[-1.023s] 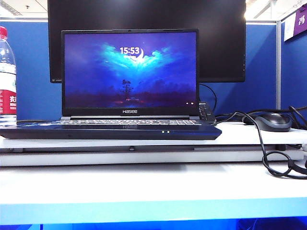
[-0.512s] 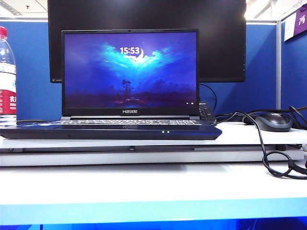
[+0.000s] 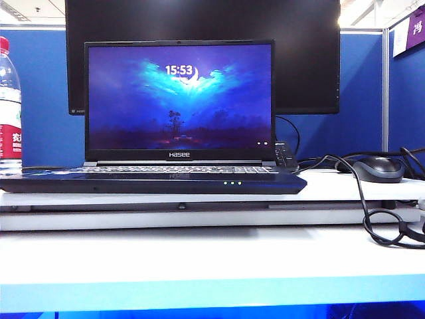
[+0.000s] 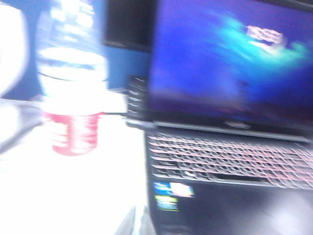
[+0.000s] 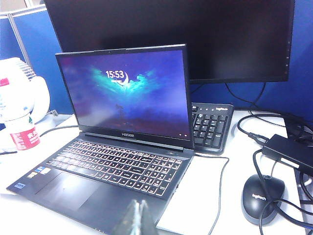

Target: Open the lid of the black laptop.

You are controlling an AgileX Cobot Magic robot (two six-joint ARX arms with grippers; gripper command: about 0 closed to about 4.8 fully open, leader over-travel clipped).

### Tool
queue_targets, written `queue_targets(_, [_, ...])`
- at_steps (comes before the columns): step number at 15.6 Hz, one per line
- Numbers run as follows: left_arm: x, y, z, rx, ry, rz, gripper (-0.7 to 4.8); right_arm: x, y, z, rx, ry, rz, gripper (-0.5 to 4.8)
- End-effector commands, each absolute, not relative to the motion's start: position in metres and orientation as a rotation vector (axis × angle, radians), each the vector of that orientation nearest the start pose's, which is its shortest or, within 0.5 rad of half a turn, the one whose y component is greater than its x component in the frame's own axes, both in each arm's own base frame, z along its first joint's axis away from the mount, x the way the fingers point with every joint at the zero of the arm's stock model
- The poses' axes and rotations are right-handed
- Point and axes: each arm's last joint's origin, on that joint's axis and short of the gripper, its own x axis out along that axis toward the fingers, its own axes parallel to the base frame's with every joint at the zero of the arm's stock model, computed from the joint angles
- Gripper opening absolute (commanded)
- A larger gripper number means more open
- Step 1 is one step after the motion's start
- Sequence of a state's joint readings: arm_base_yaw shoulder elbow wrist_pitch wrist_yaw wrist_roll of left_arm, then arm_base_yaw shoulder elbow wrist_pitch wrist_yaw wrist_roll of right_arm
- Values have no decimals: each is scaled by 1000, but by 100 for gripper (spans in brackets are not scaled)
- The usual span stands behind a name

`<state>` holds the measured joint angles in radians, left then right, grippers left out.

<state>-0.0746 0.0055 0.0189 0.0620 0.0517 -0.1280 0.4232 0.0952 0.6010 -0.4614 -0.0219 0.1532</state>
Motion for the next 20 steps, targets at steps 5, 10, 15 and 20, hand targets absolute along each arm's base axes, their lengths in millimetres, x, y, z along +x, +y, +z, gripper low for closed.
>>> queue_targets(5, [97,-1,173,-125,-79,-26,-4,35,16,307,167,-29,449,-1])
queue_targets(10, [97,-1,173,-130,-78,-31,-4,35,16,307,167,-29,448,-1])
queue_targets(15, [97,-1,173,-130,-77,-31,-4,35,16,307,167,-29,448,-1])
queue_targets(20, [97,-1,173,-130,-78,-31,-4,36,16,301,67,-2,423,0])
